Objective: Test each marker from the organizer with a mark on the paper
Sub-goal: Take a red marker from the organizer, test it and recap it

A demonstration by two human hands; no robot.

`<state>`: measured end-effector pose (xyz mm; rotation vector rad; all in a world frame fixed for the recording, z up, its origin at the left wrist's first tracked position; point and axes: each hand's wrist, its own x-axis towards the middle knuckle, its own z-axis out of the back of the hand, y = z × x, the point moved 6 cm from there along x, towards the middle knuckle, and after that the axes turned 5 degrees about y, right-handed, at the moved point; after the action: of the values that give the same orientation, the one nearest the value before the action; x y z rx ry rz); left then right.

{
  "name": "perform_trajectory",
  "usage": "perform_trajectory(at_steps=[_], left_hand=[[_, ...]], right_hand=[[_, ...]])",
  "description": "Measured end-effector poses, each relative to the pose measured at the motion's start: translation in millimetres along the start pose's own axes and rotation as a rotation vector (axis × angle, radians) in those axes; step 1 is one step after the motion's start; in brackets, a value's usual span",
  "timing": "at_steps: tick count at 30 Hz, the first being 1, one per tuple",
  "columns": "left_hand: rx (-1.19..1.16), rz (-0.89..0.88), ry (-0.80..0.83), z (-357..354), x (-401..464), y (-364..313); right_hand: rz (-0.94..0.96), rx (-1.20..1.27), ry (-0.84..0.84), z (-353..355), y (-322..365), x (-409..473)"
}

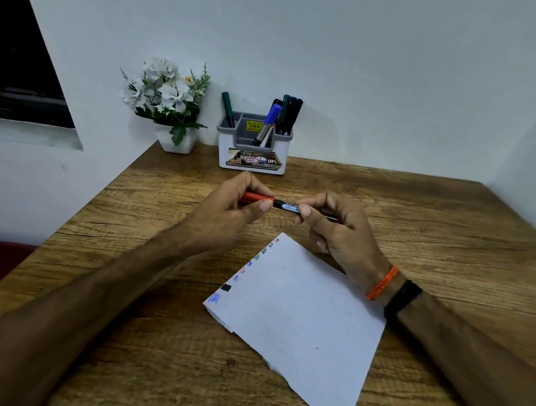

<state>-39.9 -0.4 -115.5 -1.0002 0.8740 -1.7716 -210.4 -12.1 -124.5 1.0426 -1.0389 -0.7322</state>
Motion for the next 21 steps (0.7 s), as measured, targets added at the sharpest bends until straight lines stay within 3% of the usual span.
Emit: perform_trajectory(at_steps=[6, 11, 15, 21], left_hand=[[0.044, -0.013, -0.018, 0.2, -2.6, -0.7], [0.054, -0.019, -0.018, 9.6, 2.3, -7.6], [-0.136, -0.009, -0.106, 16.7, 4.5, -11.5], [-0.415, -0.002, -0.254, 17.8, 3.0, -21.6]], right_hand=[[0.060, -0.016, 0.040, -4.7, 2.2, 0.4], [-0.048, 0.061, 0.028, -6.3, 3.9, 1.5], [-0.050, 0.048, -0.004, -1.1, 14.1, 2.9], [0.039, -0.200, -0.011, -4.4, 26.7, 1.0]])
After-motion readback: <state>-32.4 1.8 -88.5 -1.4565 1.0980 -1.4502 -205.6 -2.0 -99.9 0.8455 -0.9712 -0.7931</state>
